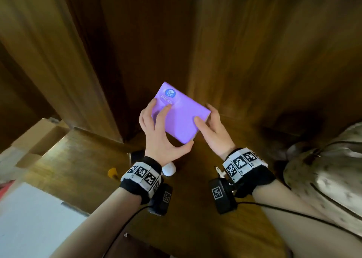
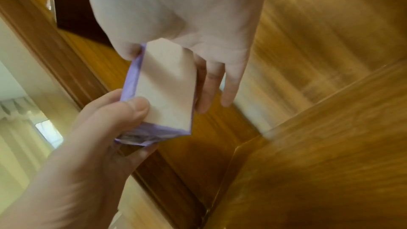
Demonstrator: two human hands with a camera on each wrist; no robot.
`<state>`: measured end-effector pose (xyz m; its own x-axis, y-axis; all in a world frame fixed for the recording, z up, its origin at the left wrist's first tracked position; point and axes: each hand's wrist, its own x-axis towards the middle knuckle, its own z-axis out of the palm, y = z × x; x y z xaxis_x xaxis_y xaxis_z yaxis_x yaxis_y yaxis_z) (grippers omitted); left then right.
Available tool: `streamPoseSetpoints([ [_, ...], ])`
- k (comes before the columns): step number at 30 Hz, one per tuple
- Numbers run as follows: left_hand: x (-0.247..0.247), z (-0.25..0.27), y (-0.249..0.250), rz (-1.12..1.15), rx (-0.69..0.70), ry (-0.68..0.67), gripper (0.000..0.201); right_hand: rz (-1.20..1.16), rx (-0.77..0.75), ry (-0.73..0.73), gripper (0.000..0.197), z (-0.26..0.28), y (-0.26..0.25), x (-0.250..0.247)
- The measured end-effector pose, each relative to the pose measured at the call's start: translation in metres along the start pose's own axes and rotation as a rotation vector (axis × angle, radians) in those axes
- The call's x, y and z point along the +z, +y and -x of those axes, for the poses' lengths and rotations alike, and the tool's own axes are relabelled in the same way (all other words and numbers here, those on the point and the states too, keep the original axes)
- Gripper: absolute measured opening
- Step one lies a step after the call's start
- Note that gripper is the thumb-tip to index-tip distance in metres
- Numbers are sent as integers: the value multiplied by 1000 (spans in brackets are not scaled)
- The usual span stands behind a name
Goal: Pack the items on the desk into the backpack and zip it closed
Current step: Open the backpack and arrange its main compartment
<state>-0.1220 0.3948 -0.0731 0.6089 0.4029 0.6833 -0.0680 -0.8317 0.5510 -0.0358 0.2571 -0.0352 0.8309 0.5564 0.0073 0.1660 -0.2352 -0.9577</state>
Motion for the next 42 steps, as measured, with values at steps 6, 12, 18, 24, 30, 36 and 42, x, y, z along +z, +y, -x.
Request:
streamPoseSetpoints([
  [6,55,-17,62,151,64,-120,94,8,-6,250,70,26,0,-80],
  [12,107,-37,143,367,254,-230,96,39,-82,568,58,78,-15,-167],
  [18,157,-40,216,638,257,-258,69,50,-173,894,52,135,-33,-243],
  [24,208,-18,254,674,168,-451,45,-1,-130,1157,50,194,-24,-300],
  [30,248,0,273,567,270,-569,6,-86,-79,1153,52,241,-4,-338],
  [36,275,-4,276,548,365,-702,11,-18,-79,1069,47,256,17,-354],
  [42,278,-2,272,616,341,-835,38,-52,-128,955,50,253,34,-358],
])
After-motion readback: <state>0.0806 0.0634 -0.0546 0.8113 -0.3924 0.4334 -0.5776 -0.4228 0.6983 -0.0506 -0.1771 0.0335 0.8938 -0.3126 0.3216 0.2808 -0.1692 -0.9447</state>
